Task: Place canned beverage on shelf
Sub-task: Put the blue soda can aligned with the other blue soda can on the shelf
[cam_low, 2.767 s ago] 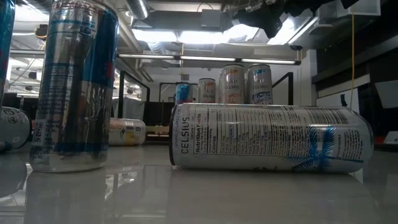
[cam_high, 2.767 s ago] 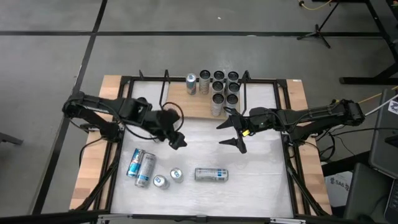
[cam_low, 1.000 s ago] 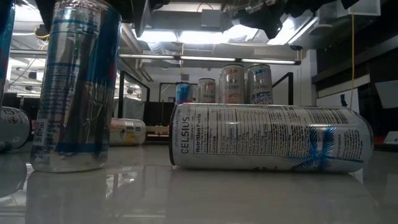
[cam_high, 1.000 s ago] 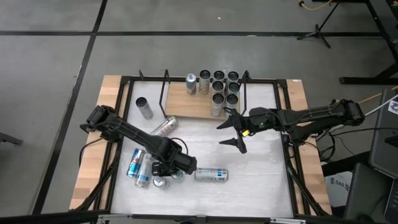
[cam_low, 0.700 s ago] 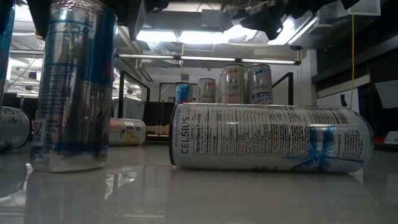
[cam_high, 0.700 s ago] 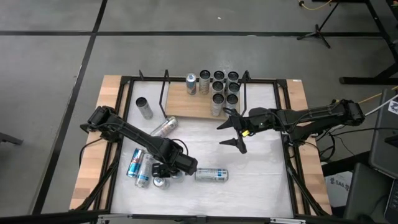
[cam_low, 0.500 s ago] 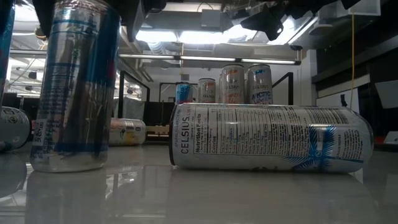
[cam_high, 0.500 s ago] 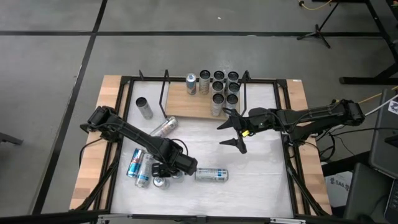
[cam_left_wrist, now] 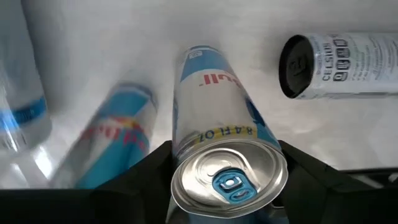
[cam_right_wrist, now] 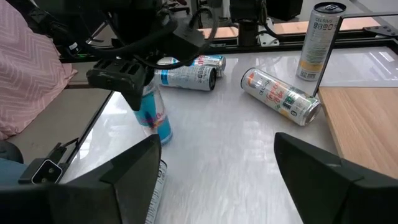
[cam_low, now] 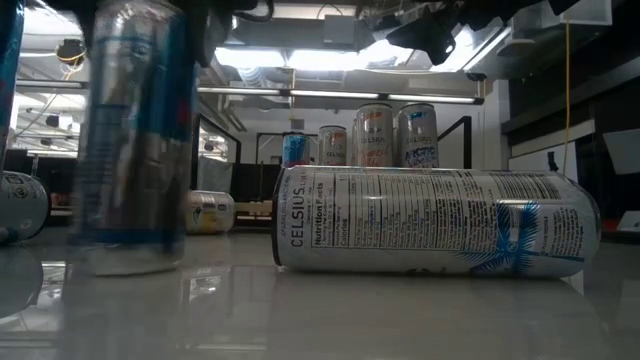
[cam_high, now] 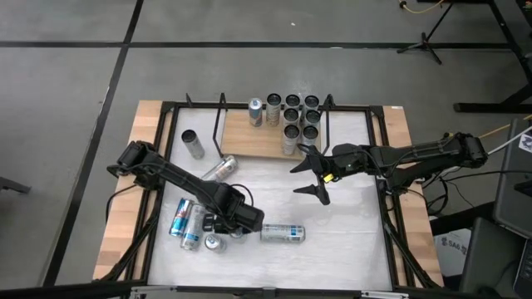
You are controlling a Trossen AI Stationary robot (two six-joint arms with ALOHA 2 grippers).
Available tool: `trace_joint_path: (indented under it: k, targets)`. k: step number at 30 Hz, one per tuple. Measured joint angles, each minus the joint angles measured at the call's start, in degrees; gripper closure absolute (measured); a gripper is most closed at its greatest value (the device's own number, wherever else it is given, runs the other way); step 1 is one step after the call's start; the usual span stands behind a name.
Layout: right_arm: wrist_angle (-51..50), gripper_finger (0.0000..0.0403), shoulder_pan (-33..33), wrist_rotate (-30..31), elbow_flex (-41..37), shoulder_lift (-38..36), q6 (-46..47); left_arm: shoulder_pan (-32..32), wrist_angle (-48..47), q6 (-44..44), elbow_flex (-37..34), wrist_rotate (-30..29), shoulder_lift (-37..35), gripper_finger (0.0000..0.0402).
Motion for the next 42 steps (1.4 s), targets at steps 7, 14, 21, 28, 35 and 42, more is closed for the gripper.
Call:
trace_joint_path:
  k: [7, 14, 21, 28, 35, 42]
  targets:
    - [0.1, 0.0100, 0.0, 0.0, 0.0, 0.0, 0.0, 5.4, -4.3, 21.0, 0.0, -3.4, -1.2, 0.0181]
    - [0.0, 0.0100, 0.0, 0.0, 0.0, 0.0, 0.0, 13.6, -8.1, 50.3, 0.0, 0.0, -1.4, 0.0180]
    - [0.0, 0.0100, 0.0, 0.5, 0.0, 0.0, -0.1, 21.7, -13.7, 69.8, 0.0, 0.1, -1.4, 0.0179]
    - [0.5, 0.0100, 0.0, 0.6, 0.0, 1.0, -0.1, 25.2, -20.6, 87.4, 0.0, -0.8, -1.5, 0.0179]
    - [0.3, 0.0100, 0.0, 0.6, 0.0, 3.8, -0.1, 23.1, -21.0, 98.3, 0.0, -4.0, -1.5, 0.0179]
    - [0.6, 0.0100, 0.0, 0.6, 0.0, 4.8, -0.1, 19.9, -21.1, 104.3, 0.0, -6.3, -1.5, 0.0178]
